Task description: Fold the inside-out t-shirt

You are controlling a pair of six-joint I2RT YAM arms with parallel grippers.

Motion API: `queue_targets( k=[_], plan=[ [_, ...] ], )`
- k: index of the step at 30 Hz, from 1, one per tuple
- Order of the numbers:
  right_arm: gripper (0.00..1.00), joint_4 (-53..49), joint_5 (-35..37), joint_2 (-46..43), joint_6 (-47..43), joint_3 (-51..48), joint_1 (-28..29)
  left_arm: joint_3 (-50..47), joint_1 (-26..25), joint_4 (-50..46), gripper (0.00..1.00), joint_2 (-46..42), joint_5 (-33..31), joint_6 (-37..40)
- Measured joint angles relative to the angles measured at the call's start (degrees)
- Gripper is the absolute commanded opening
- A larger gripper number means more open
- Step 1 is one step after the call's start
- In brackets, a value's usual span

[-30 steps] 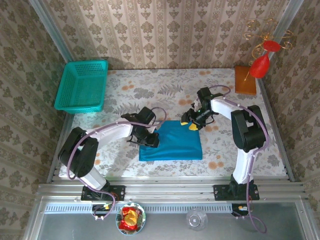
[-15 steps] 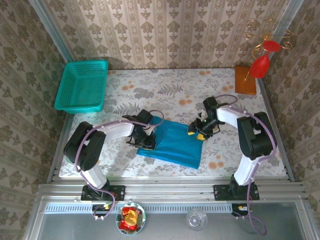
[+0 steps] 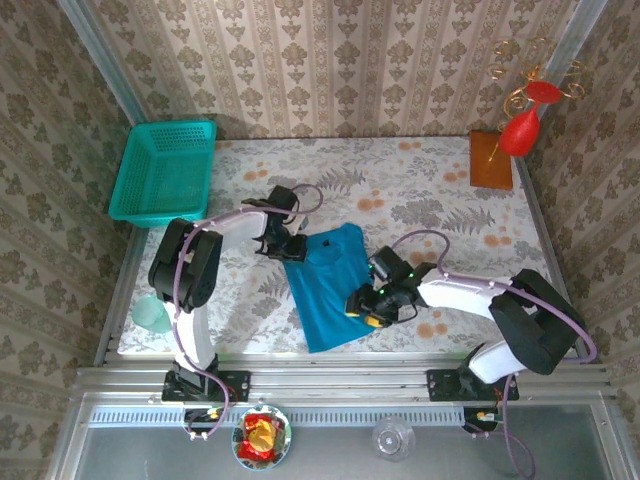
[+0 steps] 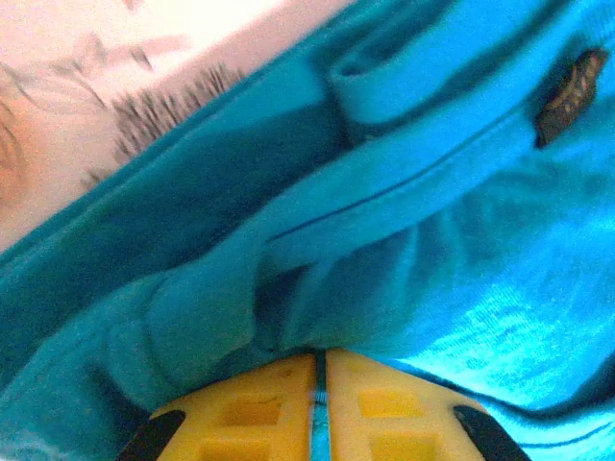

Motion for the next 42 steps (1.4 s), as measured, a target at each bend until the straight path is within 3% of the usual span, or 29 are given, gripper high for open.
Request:
queue_targets(
  k=[4,8,12,16,20,24,35,42],
  plan=[
    [0.60,-1.1,2.1,0.1,2.8,2.0,2.3,0.8,1.1,0.0,0.25,-0.4,-1.1,0.9],
    [0.61,-5.9,3.0,0.0,1.8,6.6,1.3,-0.7,1.6,-0.3,0.28,-5.6,-2.1,1.1],
    [0.61,-9.8,3.1,0.0,-1.6,12.1,-1.6,-6.6,0.5,-0.3,0.21,-15.8,-2.1,-0.4],
    [0.60,-12.1,2.0,2.0,-6.0,16.2,-5.4,-12.4,-3.8,0.4,0.15,-20.3,-1.4,-3.3],
    [0.60,-13.4,0.5,7.0,-10.2,18.6,-7.7,-19.3,-8.4,3.0,0.11,-20.1,0.2,-7.1],
    [0.60,-14.1,-0.2,9.1,-12.3,16.2,-7.9,-23.3,-8.6,4.7,0.11,-17.7,0.5,-9.6],
    [0.62,-17.3,4.8,3.2,-11.7,8.4,-7.9,-15.5,-5.0,3.9,0.11,-11.4,-0.6,-6.8],
    [0.62,-18.9,4.7,0.3,-11.8,10.5,-7.9,-13.9,-3.1,2.1,0.20,-13.7,-3.5,-5.1]
  ],
)
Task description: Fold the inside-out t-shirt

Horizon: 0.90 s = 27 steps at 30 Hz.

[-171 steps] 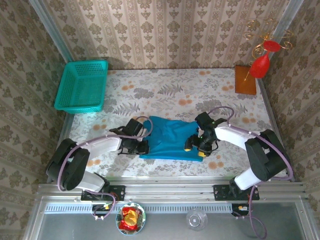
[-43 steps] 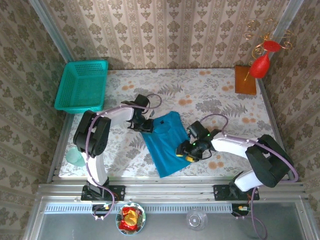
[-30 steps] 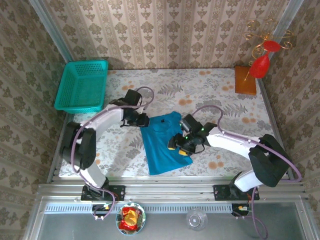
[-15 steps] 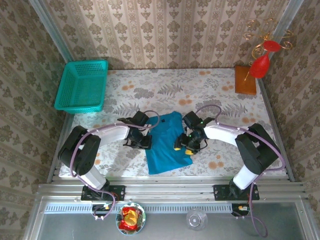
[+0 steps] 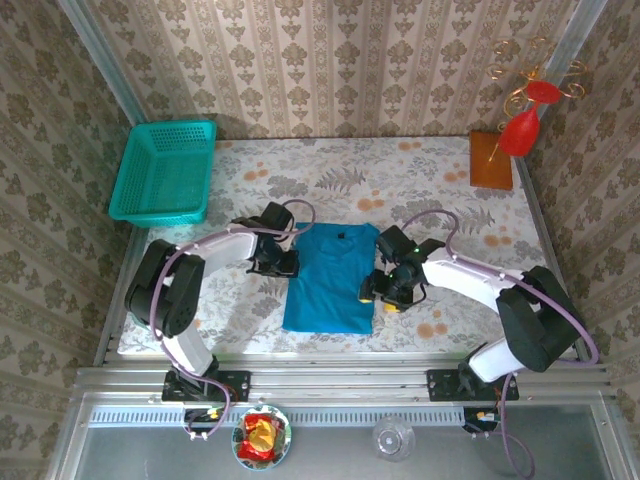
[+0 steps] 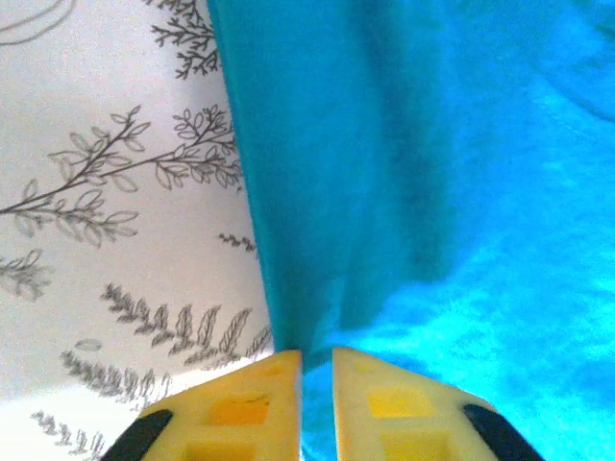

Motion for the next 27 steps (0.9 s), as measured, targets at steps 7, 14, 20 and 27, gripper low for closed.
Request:
queue_targets(
  k=[7,14,20,27],
  plan=[
    [0.61,7.5,-9.9,4.8,-1.1,2.3,3.4,-4.1,-2.0,0.1,0.17,-7.1,3.2,-0.6],
    [0.61,4.5,-9.5,8.4,-1.9,0.4,5.9,-11.2,-2.1,1.2,0.15,-5.7,5.3,-2.3],
    [0.63,2.6,-7.1,6.7,-1.9,-0.2,5.9,-11.0,-1.9,1.2,0.15,-6.0,5.5,-2.5],
    [0.62,-1.7,-4.5,3.1,-3.3,5.3,2.1,-5.7,-1.9,-2.6,0.16,-9.2,4.4,-2.5]
  ],
)
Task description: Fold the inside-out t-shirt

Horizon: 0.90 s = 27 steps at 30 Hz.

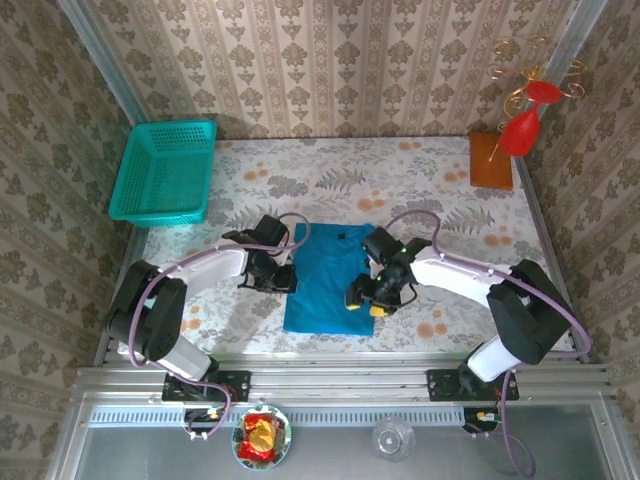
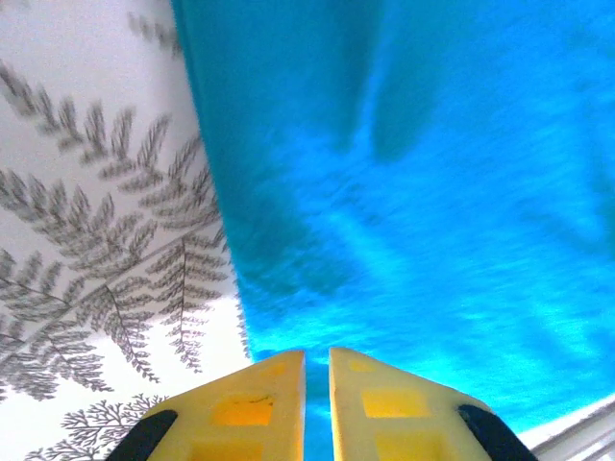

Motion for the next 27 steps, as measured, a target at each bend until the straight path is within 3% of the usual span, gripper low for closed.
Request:
queue_targets(
  k=[5,11,19,27],
  plan=[
    [0.61,0.7,0.2,1.4,-2.2,6.1,-7.2,4.9,0.1,0.0,0.14,0.5,0.0,0.0],
    [0.59,3.1,-1.8,11.6,-5.0,14.6,-13.3,7.3,1.8,1.8,0.12,8.0,-0.5,0.7],
    [0.56,5.8,-6.1,23.8,-7.5,22.4,-18.2,6.4,4.9,4.2,0.11,13.8,0.3,1.9],
    [0.52,1.0,-1.6,25.7,-11.4,28.3,-20.6,5.7,5.0,4.9,0.11,13.5,0.5,2.2]
  ],
)
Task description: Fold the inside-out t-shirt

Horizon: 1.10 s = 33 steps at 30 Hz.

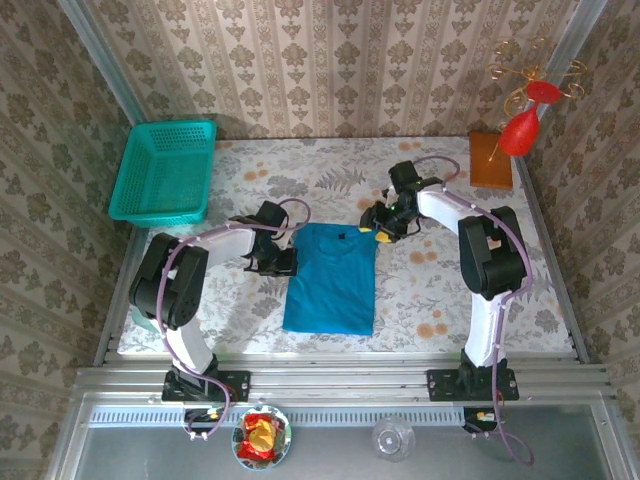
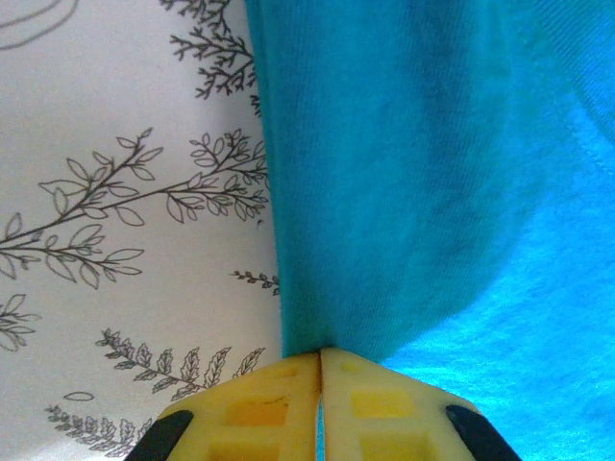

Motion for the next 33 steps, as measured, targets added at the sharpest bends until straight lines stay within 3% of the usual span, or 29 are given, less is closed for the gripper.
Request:
queue_targets(
  k=[6,13,19,23,33],
  plan=[
    [0.49,-2.8,4.4,2.4,-3.0,3.4,-0.5,-0.4,0.0,0.4,0.11,-0.3,0.0,0.0],
    [0.43,-4.3,4.9,6.3,-4.7,4.4,-0.6,-0.9,0.0,1.0,0.11,-0.5,0.0,0.0],
    [0.14,-4.2,3.0,6.6,-4.4,5.0,-0.6,-1.2,0.0,1.4,0.10,-0.8,0.1,0.0],
    [0.03,-4.1,1.7,6.2,-3.9,5.2,-0.3,-1.6,0.2,1.9,0.10,-1.0,0.2,0.0],
    [0.00,-3.0,-2.7,2.9,-2.6,7.0,1.0,-1.7,0.3,2.0,0.10,-1.0,0.5,0.0]
  ],
)
